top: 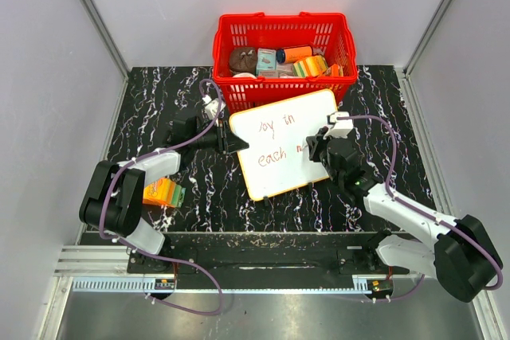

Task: Write a sentence on the whiteboard
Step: Write on the whiteboard with the whiteboard.

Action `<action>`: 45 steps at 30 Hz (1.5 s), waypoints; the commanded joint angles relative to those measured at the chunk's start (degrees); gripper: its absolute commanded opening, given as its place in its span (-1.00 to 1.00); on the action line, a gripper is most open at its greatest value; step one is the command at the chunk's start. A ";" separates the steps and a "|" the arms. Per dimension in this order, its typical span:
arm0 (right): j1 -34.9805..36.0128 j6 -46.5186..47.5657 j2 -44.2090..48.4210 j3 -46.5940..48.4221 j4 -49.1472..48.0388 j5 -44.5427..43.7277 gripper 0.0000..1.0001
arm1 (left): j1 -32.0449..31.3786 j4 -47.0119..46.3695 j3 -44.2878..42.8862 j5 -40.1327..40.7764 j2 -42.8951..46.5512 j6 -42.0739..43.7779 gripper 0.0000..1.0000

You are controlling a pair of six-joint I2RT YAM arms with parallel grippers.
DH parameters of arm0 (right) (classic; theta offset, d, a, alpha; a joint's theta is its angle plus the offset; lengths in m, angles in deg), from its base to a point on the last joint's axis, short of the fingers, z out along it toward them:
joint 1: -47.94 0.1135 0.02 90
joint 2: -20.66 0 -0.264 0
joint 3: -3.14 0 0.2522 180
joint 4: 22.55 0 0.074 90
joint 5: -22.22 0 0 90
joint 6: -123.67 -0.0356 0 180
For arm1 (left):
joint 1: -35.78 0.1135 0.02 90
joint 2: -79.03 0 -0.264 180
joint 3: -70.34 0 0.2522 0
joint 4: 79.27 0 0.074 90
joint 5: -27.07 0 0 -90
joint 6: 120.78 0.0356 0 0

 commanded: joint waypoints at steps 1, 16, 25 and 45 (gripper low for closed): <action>0.20 -0.32 -0.70 0.24 1.92 -0.60 -1.00 | -1.62 3.92 0.11 7.87 -2.22 11.21 -1.00; 0.03 0.90 -2.54 4.20 -0.10 -2.80 -1.00 | -1.62 3.92 0.11 7.69 -2.22 11.21 -1.00; -0.41 0.91 -2.46 4.29 -0.63 -3.77 -1.00 | -1.70 3.92 0.11 7.69 -2.13 11.21 -1.00; -2.52 -0.76 -0.87 2.71 0.43 -1.58 -1.00 | -1.79 3.92 0.02 7.69 -2.31 11.21 -1.00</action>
